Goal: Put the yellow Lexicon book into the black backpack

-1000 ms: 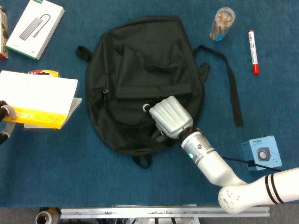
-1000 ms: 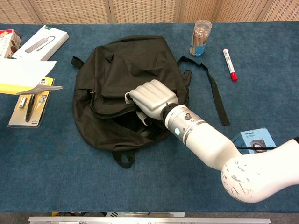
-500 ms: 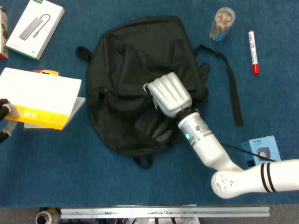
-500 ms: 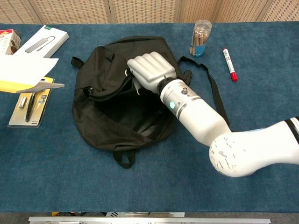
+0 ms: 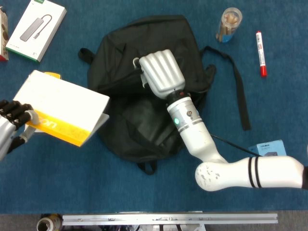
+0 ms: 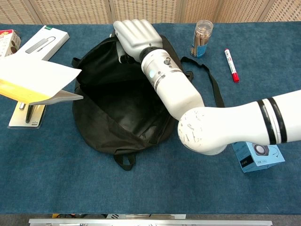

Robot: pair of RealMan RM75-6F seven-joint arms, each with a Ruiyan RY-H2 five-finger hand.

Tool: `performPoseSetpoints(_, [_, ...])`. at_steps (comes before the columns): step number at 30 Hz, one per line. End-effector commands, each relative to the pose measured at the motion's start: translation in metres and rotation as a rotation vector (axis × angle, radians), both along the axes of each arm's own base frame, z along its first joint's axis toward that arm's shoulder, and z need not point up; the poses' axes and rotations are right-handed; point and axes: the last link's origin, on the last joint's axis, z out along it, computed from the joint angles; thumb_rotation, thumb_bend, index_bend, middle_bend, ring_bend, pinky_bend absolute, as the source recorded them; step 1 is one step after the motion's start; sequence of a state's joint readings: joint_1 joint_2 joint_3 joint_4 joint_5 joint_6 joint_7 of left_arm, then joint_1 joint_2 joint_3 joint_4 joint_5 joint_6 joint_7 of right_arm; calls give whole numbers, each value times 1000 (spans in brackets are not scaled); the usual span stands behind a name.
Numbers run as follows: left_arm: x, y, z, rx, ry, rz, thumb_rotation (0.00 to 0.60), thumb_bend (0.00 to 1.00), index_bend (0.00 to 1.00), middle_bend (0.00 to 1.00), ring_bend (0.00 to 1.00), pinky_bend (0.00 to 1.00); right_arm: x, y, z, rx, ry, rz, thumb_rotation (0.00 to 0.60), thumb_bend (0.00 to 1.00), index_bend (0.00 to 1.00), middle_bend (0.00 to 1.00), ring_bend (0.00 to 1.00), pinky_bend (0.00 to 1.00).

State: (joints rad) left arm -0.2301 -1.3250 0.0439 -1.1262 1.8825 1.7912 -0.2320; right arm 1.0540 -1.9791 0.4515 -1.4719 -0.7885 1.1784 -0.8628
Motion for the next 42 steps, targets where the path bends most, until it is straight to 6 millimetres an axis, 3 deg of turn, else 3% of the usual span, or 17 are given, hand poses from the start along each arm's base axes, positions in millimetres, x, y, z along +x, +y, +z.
performPoseSetpoints(1, [2, 1, -1, -26, 11, -30, 600, 328, 659, 653, 562, 661, 7, -3, 1, -35, -10, 1, 600, 891, 722, 628, 635, 855])
performPoseSetpoints(21, [40, 16, -20, -185, -67, -161, 600, 329, 652, 650, 562, 661, 40, -28, 1, -112, -185, -57, 600, 890, 722, 627, 636, 855])
performPoseSetpoints(42, [67, 39, -67, -272, -143, -185, 600, 328, 650, 647, 557, 661, 62, -20, -12, -61, -286, -24, 600, 886, 722, 627, 637, 855])
